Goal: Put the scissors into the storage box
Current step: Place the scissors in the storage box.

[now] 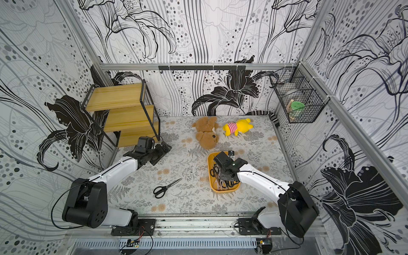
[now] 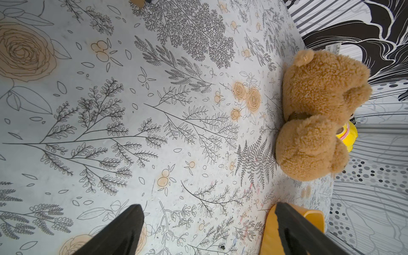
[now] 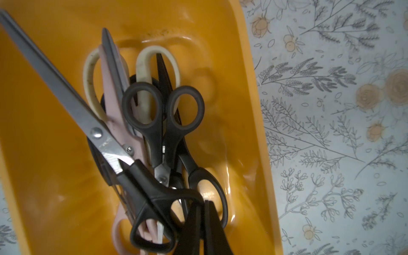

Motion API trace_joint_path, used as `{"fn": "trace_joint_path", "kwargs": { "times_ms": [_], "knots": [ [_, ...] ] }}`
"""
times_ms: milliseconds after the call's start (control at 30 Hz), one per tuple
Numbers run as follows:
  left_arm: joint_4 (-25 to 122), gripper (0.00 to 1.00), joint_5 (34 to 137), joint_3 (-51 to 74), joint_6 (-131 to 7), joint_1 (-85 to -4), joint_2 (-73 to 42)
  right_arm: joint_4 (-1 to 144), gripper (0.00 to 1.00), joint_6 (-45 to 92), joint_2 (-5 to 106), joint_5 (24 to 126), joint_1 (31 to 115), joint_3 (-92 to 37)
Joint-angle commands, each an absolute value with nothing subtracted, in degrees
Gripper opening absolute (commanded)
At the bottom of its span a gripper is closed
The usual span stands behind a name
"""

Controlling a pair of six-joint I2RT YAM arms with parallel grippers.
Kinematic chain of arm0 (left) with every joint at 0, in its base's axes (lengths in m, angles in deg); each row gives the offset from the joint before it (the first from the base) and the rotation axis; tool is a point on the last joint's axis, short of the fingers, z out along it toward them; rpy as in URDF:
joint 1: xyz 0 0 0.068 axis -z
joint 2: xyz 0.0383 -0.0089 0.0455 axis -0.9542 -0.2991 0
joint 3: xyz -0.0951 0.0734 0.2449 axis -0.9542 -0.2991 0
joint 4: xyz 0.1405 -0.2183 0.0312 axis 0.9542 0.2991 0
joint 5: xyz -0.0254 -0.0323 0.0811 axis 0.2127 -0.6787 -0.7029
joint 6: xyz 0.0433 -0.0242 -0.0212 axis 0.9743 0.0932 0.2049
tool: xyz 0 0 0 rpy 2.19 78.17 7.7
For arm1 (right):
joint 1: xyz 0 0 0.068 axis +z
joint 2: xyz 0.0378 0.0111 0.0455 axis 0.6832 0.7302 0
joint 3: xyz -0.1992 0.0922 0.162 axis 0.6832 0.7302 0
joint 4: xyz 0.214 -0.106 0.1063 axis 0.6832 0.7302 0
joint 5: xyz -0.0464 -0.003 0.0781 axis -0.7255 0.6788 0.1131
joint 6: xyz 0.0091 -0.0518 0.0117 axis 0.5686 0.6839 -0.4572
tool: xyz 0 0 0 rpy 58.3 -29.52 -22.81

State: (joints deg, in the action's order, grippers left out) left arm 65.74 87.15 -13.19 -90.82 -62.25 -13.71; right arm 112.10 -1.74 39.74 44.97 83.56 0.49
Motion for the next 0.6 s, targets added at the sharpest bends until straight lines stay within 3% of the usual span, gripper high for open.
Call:
{"fn": "trace_joint_path", "kwargs": {
  "times_ms": [0, 200, 400, 567],
  "knots": [
    [65.3, 0.98, 85.7, -11.8, -90.8, -62.0, -13.9, 111.7, 0.00, -4.1, 41.9, 44.5, 83.6, 1.4],
    [65.6, 0.98, 85.6, -11.9, -90.2, -61.9, -14.2, 111.9, 0.02, -4.2, 44.0, 44.3, 83.6, 0.8],
    [65.5, 0.98, 85.7, -11.6, -90.0, -62.0, -14.7, 113.1, 0.39, -3.8, 43.2, 43.8, 83.6, -0.9],
    [65.1, 0.98, 85.9, -11.5, -90.0, -62.0, -15.0, 114.3, 0.46, -1.9, 41.2, 42.8, 83.6, -4.0]
  ]
}}
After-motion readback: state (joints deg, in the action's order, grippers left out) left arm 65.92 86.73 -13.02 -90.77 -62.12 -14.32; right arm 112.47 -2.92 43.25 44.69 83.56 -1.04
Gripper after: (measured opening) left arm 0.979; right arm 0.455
